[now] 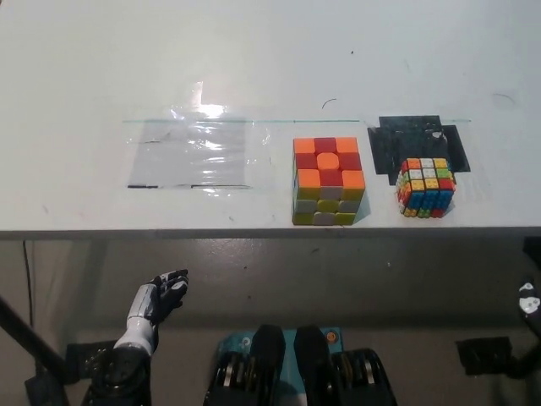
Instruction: The robot uses its right hand to pick up the small cube kept on the middle on the desk and place it on the bigger cube kept next to it
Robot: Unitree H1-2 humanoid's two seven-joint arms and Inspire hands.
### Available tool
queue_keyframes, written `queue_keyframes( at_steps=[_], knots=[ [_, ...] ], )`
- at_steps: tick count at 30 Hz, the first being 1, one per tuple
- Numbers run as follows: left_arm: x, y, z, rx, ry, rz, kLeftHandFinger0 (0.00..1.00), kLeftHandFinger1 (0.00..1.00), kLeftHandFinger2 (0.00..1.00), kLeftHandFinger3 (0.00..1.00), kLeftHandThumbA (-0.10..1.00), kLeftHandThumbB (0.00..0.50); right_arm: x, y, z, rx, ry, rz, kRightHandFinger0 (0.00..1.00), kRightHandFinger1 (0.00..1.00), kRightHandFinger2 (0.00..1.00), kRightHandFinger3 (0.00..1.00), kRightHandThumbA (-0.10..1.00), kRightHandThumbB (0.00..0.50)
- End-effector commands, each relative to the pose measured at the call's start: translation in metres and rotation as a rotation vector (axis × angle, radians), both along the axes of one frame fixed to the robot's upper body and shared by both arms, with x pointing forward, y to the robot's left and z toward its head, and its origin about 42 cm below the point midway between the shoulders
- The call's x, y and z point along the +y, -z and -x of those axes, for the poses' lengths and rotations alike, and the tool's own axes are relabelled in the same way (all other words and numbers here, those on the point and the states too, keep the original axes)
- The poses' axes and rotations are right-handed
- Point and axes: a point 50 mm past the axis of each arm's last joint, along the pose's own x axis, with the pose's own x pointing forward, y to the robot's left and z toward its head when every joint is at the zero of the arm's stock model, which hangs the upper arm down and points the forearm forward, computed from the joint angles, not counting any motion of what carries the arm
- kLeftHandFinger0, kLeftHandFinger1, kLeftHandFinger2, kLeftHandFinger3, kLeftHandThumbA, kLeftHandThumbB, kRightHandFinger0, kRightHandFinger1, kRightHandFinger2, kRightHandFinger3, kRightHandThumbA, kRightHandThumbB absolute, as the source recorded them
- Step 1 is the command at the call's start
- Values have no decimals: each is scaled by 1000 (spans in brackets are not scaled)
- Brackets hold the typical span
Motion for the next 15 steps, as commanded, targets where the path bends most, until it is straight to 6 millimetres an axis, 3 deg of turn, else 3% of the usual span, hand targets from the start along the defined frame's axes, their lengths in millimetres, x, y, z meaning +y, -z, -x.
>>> queue_keyframes(
  at_steps=[1, 2, 3, 6, 7, 9, 13, 15],
  knots=[
    [5, -17, -14, -60, -23, -10, 862, 794, 791, 690, 506, 134, 6, -30, -2, -37, -73, 58, 1000, 1000, 1000, 1000, 487, 164],
    [5, -17, -13, -61, -25, -6, 874, 805, 799, 691, 500, 128, 8, -37, -2, -58, -83, 65, 1000, 1000, 1000, 1000, 474, 168],
    [5, -16, -13, -68, -26, 12, 872, 811, 826, 721, 496, 132, 11, -51, -6, -95, -113, 93, 1000, 1000, 1000, 1000, 508, 207],
    [5, -16, -12, -71, -22, 4, 821, 765, 776, 681, 482, 123, 14, -66, -11, -144, -139, 141, 1000, 1000, 1000, 1000, 498, 223],
    [6, -15, -12, -73, -23, 4, 823, 766, 775, 677, 483, 128, 17, -81, -18, -180, -155, 178, 1000, 1000, 1000, 1000, 517, 255],
    [6, -16, -12, -74, -20, -4, 817, 757, 764, 673, 488, 125, 19, -95, -25, -210, -174, 237, 1000, 1000, 1000, 1000, 537, 265],
    [7, -16, -11, -80, 0, -22, 858, 800, 813, 715, 530, 119, 22, -111, -45, -237, -206, 275, 1000, 1000, 1000, 1000, 568, 311],
    [7, -16, -12, -79, -4, -23, 841, 780, 788, 678, 522, 129, 25, -117, -54, -240, -215, 284, 1000, 1000, 1000, 1000, 602, 326]
  ],
)
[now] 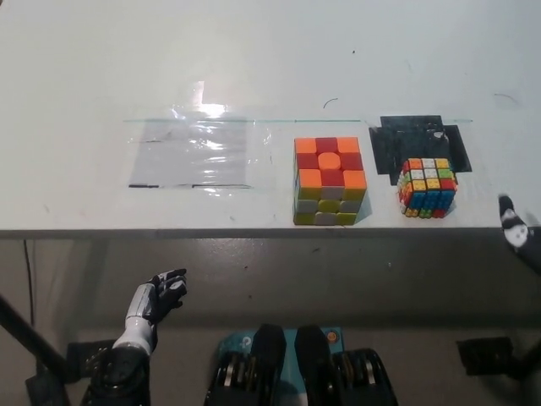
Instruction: The robot uses its right hand to pick up the small cube kept on the middle on the desk and place it on the bigger cube kept next to it
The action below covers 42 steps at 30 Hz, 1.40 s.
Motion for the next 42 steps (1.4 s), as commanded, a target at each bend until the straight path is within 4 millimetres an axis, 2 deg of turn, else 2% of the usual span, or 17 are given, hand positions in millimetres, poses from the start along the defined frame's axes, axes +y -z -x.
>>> queue_keyframes(
  at_steps=[1, 2, 3, 6, 7, 9, 15, 20, 24, 25, 29, 30, 33, 35, 38, 39, 42],
  knots=[
    [6, -15, -12, -69, -2, -30, 846, 787, 793, 682, 533, 133, 4, -20, -15, -27, -24, 82, 1000, 1000, 1000, 1000, 591, 325],
    [6, -16, -13, -60, -2, -33, 850, 791, 795, 685, 539, 136, 5, -22, -18, -35, -30, 90, 1000, 1000, 1000, 1000, 587, 325],
    [6, -16, -12, -74, 8, -41, 876, 814, 814, 717, 530, 103, 8, -27, -26, -46, -35, 114, 1000, 1000, 1000, 1000, 596, 338],
    [4, -18, -14, -70, 2, -44, 889, 818, 818, 713, 525, 107, 11, -31, -34, -59, -49, 131, 1000, 1000, 1000, 1000, 579, 348],
    [5, -17, -15, -79, 7, -33, 846, 772, 771, 671, 524, 105, 15, -33, -39, -47, -39, 177, 1000, 1000, 1000, 1000, 648, 352],
    [5, -17, -15, -80, 5, -32, 835, 766, 759, 648, 526, 116, 17, -33, -44, -28, -46, 209, 1000, 1000, 1000, 1000, 735, 371],
    [4, -18, -16, -79, 15, -52, 817, 755, 746, 649, 564, 107, 20, -25, -63, -6, -74, 286, 1000, 1000, 1000, 1000, 804, 412],
    [4, -19, -18, -78, 5, -45, 800, 738, 740, 648, 541, 112, 23, -19, -74, 40, -107, 322, 1000, 1000, 1000, 1000, 814, 399],
    [3, -20, -17, -82, 12, -32, 764, 716, 732, 654, 535, 105, 23, -1, -86, 93, -133, 360, 1000, 1000, 1000, 1000, 806, 419],
    [3, -20, -17, -77, 17, -43, 809, 755, 761, 681, 562, 107, 22, 3, -90, 102, -136, 373, 1000, 1000, 1000, 1000, 789, 412],
    [4, -23, -19, -86, 16, -49, 850, 780, 767, 687, 560, 113, 21, 10, -97, 120, -125, 392, 1000, 1000, 1000, 1000, 763, 407],
    [4, -24, -20, -74, 12, -48, 816, 760, 760, 686, 576, 133, 21, 13, -99, 131, -123, 392, 1000, 1000, 1000, 1000, 764, 413],
    [6, -24, -21, -78, 16, -47, 812, 754, 751, 674, 597, 140, 22, 17, -107, 148, -130, 414, 1000, 1000, 1000, 1000, 749, 406],
    [6, -25, -21, -87, 13, -30, 741, 690, 694, 618, 582, 135, 23, 19, -110, 149, -141, 418, 1000, 1000, 1000, 1000, 733, 400],
    [7, -25, -22, -85, 22, -36, 740, 684, 685, 619, 611, 135, 24, 19, -114, 147, -145, 431, 1000, 1000, 1000, 1000, 721, 390],
    [8, -24, -21, -92, 32, -52, 777, 715, 709, 619, 639, 133, 26, 20, -117, 145, -153, 440, 1000, 1000, 1000, 1000, 713, 374],
    [8, -24, -21, -90, 37, -56, 780, 740, 780, 736, 679, 134, 29, 20, -122, 144, -154, 452, 1000, 1000, 1000, 1000, 693, 371]
  ],
)
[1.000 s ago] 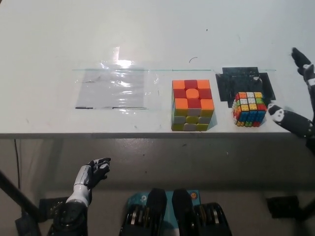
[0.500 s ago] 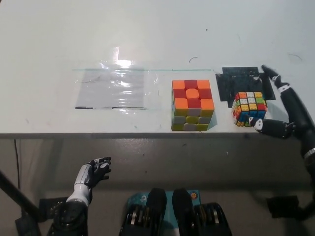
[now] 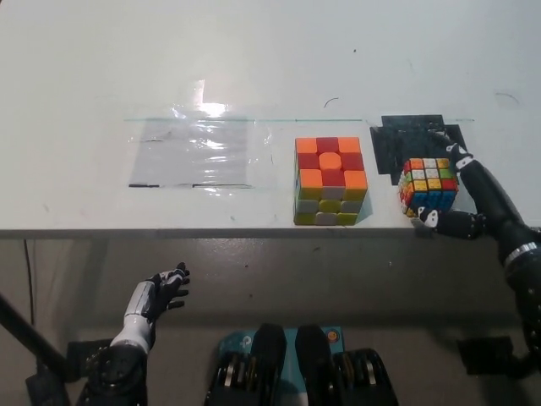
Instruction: The robot uses its right hand to pick up the small cube kept on the middle on the desk and place it on the bigger cube kept next to it
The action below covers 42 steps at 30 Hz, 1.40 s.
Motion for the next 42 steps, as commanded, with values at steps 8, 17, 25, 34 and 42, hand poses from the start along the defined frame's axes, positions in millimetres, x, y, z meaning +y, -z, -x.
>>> queue_keyframes(
  at_steps=[8, 17, 25, 34, 42],
  knots=[
    [5, -23, -21, -80, 18, -39, 857, 783, 805, 774, 735, 136, 26, -35, -32, -155, -85, 121, 1000, 1000, 1000, 1000, 676, 375],
    [4, -31, -31, -102, 32, -31, 741, 697, 732, 717, 785, 98, 42, -35, -41, -178, -101, 161, 1000, 1000, 1000, 1000, 629, 385],
    [2, -41, -42, -115, 44, -53, 812, 746, 806, 812, 882, 97, 42, -18, -46, -164, -95, 192, 1000, 1000, 1000, 1000, 591, 372],
    [5, -50, -51, -142, 39, -40, 751, 705, 764, 754, 879, 106, 26, 1, -50, -131, -60, 220, 1000, 1000, 1000, 1000, 583, 365],
    [5, -51, -53, -140, 30, -23, 756, 714, 785, 794, 868, 136, 10, 17, -49, -130, -50, 263, 1000, 1000, 1000, 1000, 513, 354]
  ],
)
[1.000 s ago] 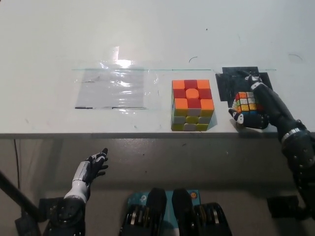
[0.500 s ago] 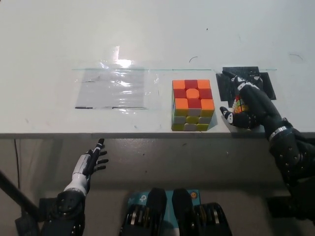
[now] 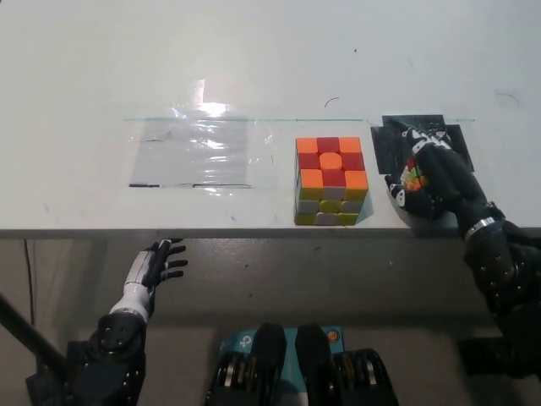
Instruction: The robot uses its right hand to pick up the small cube kept on the middle on the desk and place it on the bigger cube kept next to it
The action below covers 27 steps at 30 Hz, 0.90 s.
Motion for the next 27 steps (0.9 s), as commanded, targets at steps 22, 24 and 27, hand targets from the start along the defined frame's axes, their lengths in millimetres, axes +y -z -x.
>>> queue_keyframes(
  at_steps=[22, 24, 27],
  knots=[
    [4, -38, -30, -110, 19, -33, 685, 655, 724, 728, 913, 124, -25, -8, -16, -22, -14, 206, 826, 998, 1000, 1000, 556, 320],
    [4, -39, -31, -111, 24, -31, 687, 658, 727, 729, 918, 133, -24, -8, -15, -52, -27, 206, 617, 717, 905, 1000, 486, 275],
    [5, -39, -31, -121, 26, -28, 683, 649, 725, 734, 927, 117, -21, -8, -15, -128, -76, 252, 8, 59, 282, 1000, 245, 138]
  ],
)
